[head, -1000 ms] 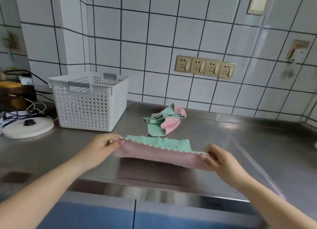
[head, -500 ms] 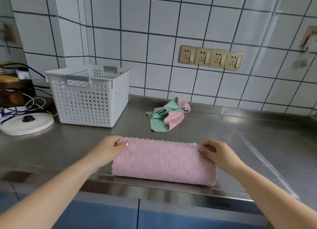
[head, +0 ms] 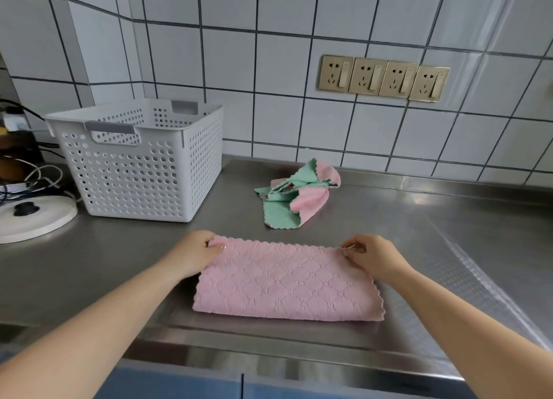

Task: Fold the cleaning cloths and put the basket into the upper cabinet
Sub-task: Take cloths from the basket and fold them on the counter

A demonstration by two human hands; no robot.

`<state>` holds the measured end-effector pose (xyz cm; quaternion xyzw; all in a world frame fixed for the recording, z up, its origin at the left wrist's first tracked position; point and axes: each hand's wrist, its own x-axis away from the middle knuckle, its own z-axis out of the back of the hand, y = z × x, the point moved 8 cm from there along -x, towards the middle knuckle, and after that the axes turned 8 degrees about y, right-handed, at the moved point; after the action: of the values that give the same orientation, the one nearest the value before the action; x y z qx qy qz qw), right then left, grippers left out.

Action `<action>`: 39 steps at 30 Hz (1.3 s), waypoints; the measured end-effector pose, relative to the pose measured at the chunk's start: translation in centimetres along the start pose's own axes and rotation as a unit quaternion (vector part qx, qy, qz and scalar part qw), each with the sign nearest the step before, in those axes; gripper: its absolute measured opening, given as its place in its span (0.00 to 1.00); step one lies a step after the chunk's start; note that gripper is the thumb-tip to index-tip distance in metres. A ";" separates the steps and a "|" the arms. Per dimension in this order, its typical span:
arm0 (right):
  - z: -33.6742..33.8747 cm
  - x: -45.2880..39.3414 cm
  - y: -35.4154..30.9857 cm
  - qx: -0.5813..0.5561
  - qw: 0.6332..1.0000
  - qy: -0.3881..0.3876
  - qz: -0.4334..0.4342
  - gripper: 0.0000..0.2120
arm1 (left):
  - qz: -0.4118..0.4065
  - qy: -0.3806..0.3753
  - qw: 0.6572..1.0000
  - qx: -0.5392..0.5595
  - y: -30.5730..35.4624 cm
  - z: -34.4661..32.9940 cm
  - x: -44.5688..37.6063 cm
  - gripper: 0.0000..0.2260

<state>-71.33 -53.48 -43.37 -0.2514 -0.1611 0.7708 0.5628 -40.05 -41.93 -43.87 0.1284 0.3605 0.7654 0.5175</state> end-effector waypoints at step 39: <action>-4.3 5.2 -2.8 0.260 0.960 -0.080 0.067 0.29 | -0.221 -0.037 0.948 -0.227 4.6 -5.3 5.5 0.25</action>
<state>-67.92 -47.81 -46.48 -0.0445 0.0172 0.8394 0.5414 -48.64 -40.21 -45.44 -0.0467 0.1772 0.6883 0.7019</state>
